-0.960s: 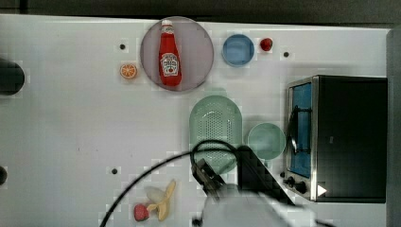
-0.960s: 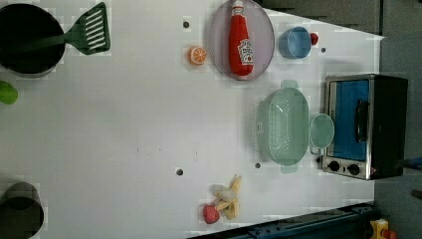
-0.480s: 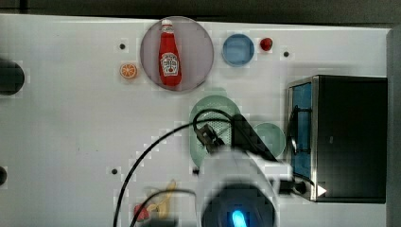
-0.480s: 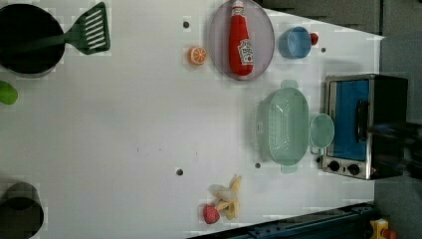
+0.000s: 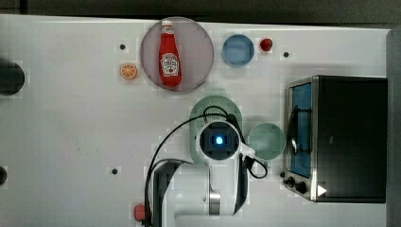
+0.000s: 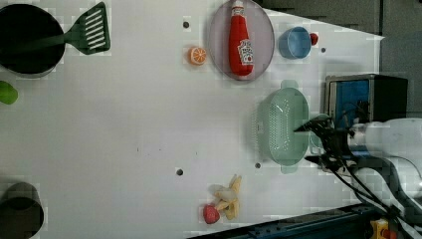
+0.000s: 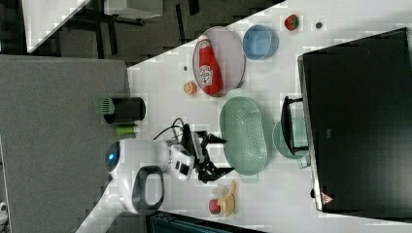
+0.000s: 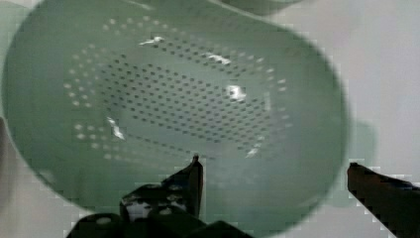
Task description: Drag strainer right to left.
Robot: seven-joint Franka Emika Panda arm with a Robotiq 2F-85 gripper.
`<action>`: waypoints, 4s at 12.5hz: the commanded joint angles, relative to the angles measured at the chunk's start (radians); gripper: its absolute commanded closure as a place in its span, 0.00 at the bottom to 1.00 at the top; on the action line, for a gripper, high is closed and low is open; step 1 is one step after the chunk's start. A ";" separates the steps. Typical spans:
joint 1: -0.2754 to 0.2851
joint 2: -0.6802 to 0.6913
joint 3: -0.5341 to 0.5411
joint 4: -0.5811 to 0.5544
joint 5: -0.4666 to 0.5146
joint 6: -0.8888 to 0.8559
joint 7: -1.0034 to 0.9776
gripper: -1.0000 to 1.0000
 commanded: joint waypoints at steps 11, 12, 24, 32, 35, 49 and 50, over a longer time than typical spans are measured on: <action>0.056 0.381 0.033 0.027 0.009 0.511 0.343 0.00; 0.065 0.383 0.038 0.028 0.009 0.511 0.363 0.00; 0.247 0.423 0.060 0.096 0.041 0.448 0.498 0.00; 0.373 0.471 0.073 0.220 0.108 0.342 0.658 0.00; 0.417 0.489 0.073 0.254 0.144 0.333 0.673 0.00; 0.620 0.631 0.073 0.511 0.173 0.244 0.879 0.00; 0.628 0.642 0.073 0.530 0.175 0.235 0.899 0.00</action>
